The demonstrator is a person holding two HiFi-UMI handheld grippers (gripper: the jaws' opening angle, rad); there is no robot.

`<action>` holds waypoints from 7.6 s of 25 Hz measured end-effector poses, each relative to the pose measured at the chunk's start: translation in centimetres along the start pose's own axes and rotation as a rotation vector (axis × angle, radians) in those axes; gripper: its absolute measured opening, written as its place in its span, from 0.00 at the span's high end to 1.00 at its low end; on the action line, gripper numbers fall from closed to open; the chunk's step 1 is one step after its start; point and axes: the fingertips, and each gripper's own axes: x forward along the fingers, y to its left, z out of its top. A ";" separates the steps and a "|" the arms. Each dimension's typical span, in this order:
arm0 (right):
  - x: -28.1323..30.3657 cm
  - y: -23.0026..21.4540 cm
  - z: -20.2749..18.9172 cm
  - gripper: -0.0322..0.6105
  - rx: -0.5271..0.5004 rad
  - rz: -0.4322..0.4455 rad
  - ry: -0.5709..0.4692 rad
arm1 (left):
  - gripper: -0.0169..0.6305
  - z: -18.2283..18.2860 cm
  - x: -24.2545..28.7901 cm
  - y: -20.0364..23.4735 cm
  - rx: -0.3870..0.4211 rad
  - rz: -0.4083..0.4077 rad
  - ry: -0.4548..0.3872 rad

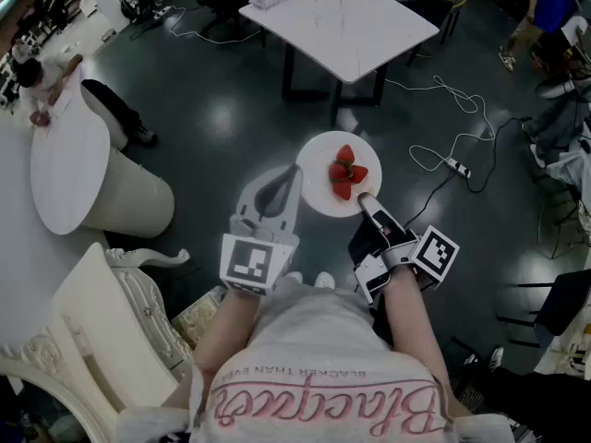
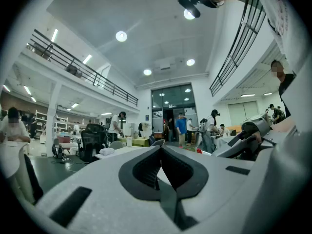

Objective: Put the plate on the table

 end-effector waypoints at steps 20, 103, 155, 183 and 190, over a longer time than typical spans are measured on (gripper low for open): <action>-3.2 -1.0 3.5 0.93 -0.010 0.001 0.038 | 0.97 0.3 1.7 -4.6 -0.020 0.041 -0.007; 45.3 -5.3 42.3 0.93 0.029 -0.048 -0.013 | 0.97 -5.5 57.0 25.0 -0.076 0.011 0.050; 62.7 -23.1 54.3 0.84 -0.681 -0.726 0.151 | 0.97 -13.1 70.2 33.2 -0.113 0.016 0.213; 60.4 -16.9 54.4 0.75 -1.112 -0.665 0.132 | 0.97 -12.3 69.8 30.9 -0.104 -0.046 0.182; 58.7 -9.9 54.0 0.85 -1.278 -0.537 0.036 | 0.97 -10.8 69.4 29.2 -0.078 -0.082 0.149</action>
